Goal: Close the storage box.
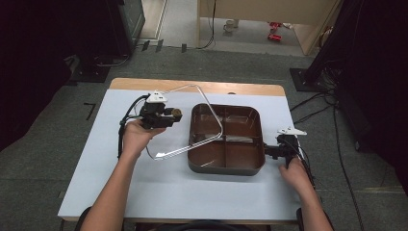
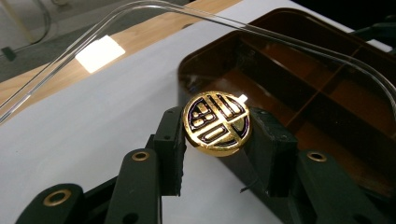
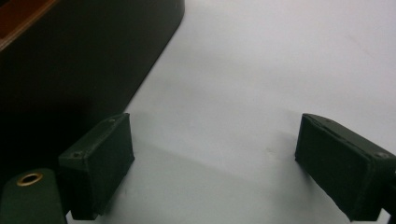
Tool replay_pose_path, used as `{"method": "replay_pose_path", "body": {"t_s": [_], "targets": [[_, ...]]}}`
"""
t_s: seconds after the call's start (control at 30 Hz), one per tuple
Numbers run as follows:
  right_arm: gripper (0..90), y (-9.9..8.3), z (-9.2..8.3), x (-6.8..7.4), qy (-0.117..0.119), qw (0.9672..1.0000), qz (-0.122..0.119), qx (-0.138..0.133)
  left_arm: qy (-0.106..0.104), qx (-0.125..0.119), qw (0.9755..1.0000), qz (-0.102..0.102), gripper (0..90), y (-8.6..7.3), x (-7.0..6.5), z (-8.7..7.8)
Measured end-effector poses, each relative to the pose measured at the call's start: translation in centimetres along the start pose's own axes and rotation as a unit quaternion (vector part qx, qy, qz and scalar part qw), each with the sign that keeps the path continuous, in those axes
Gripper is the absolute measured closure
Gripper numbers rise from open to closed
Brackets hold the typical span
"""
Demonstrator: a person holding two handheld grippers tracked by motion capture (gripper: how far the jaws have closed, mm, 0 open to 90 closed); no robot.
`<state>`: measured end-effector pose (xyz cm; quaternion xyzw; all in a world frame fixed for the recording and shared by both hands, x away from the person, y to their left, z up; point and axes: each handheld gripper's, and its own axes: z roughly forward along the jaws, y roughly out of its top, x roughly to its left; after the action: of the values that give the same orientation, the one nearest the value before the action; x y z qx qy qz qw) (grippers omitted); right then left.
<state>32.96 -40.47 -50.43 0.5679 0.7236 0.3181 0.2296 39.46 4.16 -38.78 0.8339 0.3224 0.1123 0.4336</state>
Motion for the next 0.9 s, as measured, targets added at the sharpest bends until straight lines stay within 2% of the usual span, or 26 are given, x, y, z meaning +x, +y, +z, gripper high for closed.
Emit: {"method": "replay_pose_path", "body": {"t_s": [0.17,0.33,0.5,0.73,0.9], "targets": [[10.8,0.0,0.0,0.0,0.000,1.0000,0.001,0.000,-0.015,-0.002,0.9997,0.019,59.0,0.4,-1.0,1.2],[10.8,0.0,0.0,0.0,0.000,1.0000,-0.001,0.000,-0.035,-0.001,0.9991,0.022,59.0,0.8,-1.6,2.1],[10.7,0.0,0.0,0.0,0.000,1.0000,0.000,0.000,-0.045,0.006,0.9984,0.032,59.0,1.3,-2.3,3.1],[10.8,0.0,0.0,0.0,0.000,1.0000,-0.001,0.000,-0.071,0.016,0.9957,0.056,59.0,1.8,-3.4,4.6],[10.8,0.0,0.0,0.0,0.000,1.0000,-0.001,0.000,-0.089,0.019,0.9939,0.062,59.0,2.0,-4.2,5.7]]}}
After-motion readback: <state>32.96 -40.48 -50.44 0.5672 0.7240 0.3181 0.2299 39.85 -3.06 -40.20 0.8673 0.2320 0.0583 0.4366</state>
